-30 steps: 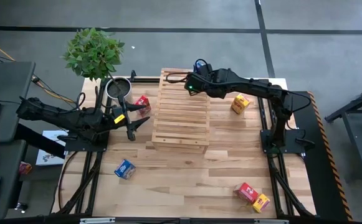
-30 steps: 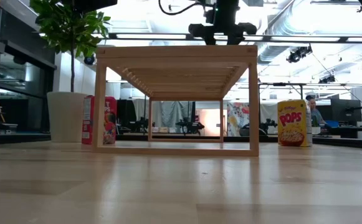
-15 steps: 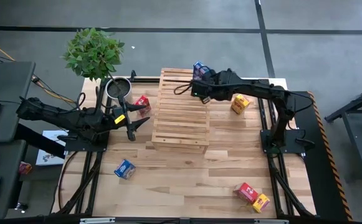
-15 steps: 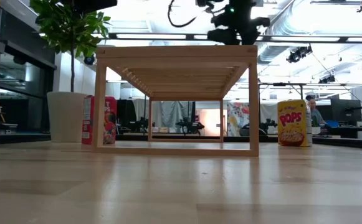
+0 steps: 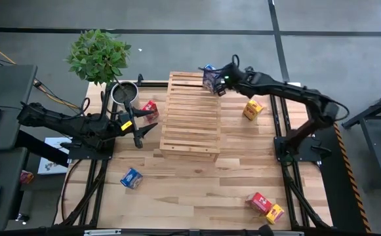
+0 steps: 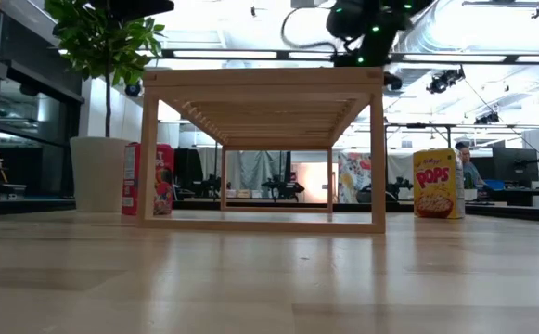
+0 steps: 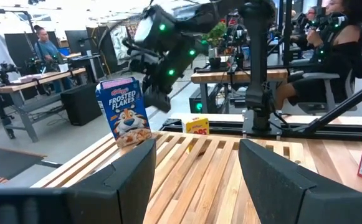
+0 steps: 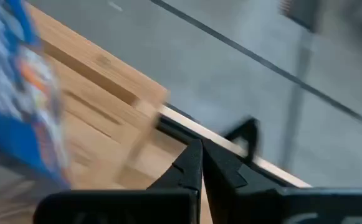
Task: Stack cereal on shelf
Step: Put the top blue cereal box on the shelf
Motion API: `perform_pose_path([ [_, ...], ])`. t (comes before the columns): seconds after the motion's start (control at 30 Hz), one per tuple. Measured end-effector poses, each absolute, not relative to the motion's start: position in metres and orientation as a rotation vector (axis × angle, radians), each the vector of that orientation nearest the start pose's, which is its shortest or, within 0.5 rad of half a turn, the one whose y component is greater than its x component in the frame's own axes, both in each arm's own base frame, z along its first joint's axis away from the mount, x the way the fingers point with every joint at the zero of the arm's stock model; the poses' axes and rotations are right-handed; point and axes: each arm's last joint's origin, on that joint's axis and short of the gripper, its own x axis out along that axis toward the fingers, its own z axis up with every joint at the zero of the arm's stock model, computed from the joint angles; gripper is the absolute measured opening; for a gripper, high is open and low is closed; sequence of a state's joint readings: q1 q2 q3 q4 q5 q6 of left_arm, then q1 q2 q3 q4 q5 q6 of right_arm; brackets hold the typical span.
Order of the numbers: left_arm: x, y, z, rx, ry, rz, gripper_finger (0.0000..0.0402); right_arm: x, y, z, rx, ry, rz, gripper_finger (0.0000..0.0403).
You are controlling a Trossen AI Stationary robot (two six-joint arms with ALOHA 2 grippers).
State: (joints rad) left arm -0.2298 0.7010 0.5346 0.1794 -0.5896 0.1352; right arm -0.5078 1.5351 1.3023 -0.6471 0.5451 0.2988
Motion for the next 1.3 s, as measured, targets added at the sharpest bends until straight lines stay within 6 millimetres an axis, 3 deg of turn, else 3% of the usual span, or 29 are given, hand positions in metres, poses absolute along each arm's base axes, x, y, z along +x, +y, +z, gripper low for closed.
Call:
perform_pose_path([
  [0.17, 0.161, -0.021, 0.293, 0.130, 0.014, 0.360, 0.0221, 0.249, -0.163, 0.303, 0.276, 0.605, -0.953, 0.0001],
  [0.3, 0.161, -0.021, 0.294, 0.142, 0.008, 0.362, 0.0221, 0.243, -0.155, 0.301, 0.298, 0.562, -0.828, 0.0000],
  [0.47, 0.161, -0.021, 0.295, 0.149, 0.005, 0.364, 0.0221, 0.247, -0.152, 0.295, 0.282, 0.532, -0.802, 0.0000],
  [0.83, 0.161, -0.021, 0.295, 0.168, 0.009, 0.364, 0.0221, 0.254, -0.156, 0.303, 0.223, 0.414, -0.823, 0.0000],
  [1.3, 0.161, -0.021, 0.295, 0.168, 0.009, 0.363, 0.0221, 0.253, -0.152, 0.296, 0.304, 0.473, -0.762, 0.0000],
])
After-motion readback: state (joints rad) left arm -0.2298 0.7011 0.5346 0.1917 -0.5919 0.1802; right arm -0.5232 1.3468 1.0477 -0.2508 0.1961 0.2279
